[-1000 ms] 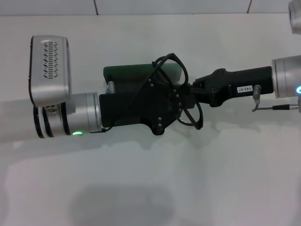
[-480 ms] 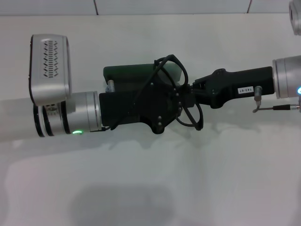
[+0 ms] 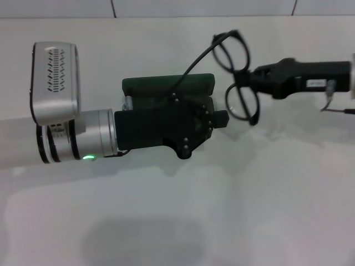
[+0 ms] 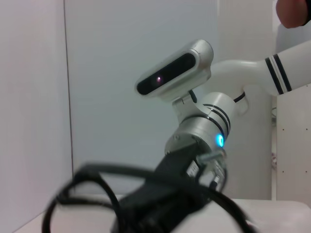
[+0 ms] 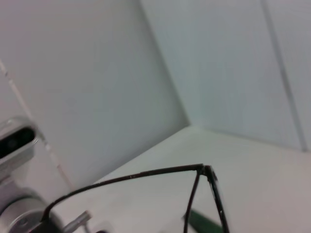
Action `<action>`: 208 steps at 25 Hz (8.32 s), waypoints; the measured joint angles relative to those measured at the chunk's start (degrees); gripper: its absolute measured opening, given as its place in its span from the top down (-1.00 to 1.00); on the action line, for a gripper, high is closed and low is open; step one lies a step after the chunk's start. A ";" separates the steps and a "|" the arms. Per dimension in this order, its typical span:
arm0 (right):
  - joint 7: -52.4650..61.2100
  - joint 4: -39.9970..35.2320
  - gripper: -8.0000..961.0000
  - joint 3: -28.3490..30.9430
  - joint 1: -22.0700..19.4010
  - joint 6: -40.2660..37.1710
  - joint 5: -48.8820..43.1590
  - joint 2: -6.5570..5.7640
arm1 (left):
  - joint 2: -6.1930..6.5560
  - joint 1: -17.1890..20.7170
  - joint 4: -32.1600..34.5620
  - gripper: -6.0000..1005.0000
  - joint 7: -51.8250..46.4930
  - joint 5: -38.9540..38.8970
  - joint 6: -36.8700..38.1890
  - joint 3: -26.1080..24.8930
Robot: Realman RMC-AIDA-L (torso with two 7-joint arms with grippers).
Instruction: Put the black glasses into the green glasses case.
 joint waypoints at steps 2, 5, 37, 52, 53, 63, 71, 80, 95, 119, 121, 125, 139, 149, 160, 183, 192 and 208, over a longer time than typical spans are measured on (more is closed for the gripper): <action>-1.18 -0.08 0.81 2.38 -0.99 -0.48 -0.01 -0.82 | 0.05 0.16 0.00 0.97 -0.15 0.00 0.42 0.01; -3.12 -0.13 0.81 4.74 -3.02 -0.36 -0.01 -2.36 | 0.17 0.65 0.33 0.97 -0.26 -0.01 2.58 0.03; -24.89 1.47 0.82 2.09 -5.19 -2.97 0.43 2.05 | -0.08 -0.08 -1.74 0.96 -3.65 -3.45 8.59 0.12; -24.95 1.51 0.82 1.98 -3.61 -4.04 3.17 2.11 | -0.35 -1.45 -3.41 0.96 -6.12 -3.52 8.39 0.10; -24.95 1.49 0.82 1.98 -3.55 -4.36 3.53 2.11 | -0.36 -1.65 -3.74 0.96 -6.14 -3.62 8.37 0.08; -24.95 1.18 0.81 1.53 -2.54 -7.03 4.44 2.10 | -0.45 -2.76 -5.05 0.96 -6.30 -3.84 8.04 -0.02; -24.95 0.83 0.82 -2.92 -2.42 -8.31 6.86 2.10 | -0.51 -3.20 -5.11 0.95 -6.97 -3.87 7.58 -0.01; -24.95 0.72 0.82 -4.11 -2.35 -9.00 7.56 1.96 | -0.51 -3.36 -5.12 0.95 -6.98 -3.85 7.86 0.05; -26.05 0.34 0.80 -3.18 -3.22 -7.04 8.57 1.64 | -0.01 -1.49 -4.44 0.95 -7.00 -4.18 7.94 -0.08; -34.13 -4.88 0.76 -28.17 2.75 21.83 12.84 2.23 | 1.33 17.07 8.18 0.94 -5.66 0.45 -10.33 0.21; -34.87 -5.52 0.76 -32.81 3.37 26.21 15.00 2.22 | 1.64 17.56 8.21 0.94 -5.66 0.48 -11.08 0.20; -35.22 -6.09 0.75 -38.57 4.50 32.68 16.99 2.20 | 1.84 17.82 8.29 0.94 -5.66 0.44 -11.16 0.21; -33.35 -5.03 0.73 -46.36 5.50 40.67 20.16 2.19 | 1.69 17.77 8.35 0.94 -6.07 0.82 -10.28 0.71; -33.22 -4.27 0.72 -46.97 4.63 41.54 20.71 2.20 | 1.76 17.42 8.35 0.94 -6.11 0.88 -8.09 0.73; -33.14 -4.53 0.70 -48.85 4.96 44.19 23.62 2.20 | 1.57 17.47 8.35 0.93 -6.11 0.91 -7.84 0.74; -33.12 -12.74 0.43 -44.09 -6.30 41.06 28.05 2.20 | 1.34 17.08 8.34 0.93 -6.12 1.22 -7.61 0.58; -34.39 -9.27 0.37 -23.61 -15.47 17.35 28.21 1.69 | 1.29 14.47 8.19 0.93 -7.47 0.93 -9.23 0.39; -43.39 2.79 -0.60 -15.99 -21.33 0.27 26.72 -0.67 | 1.65 12.35 8.72 0.92 -10.49 1.83 -16.12 0.35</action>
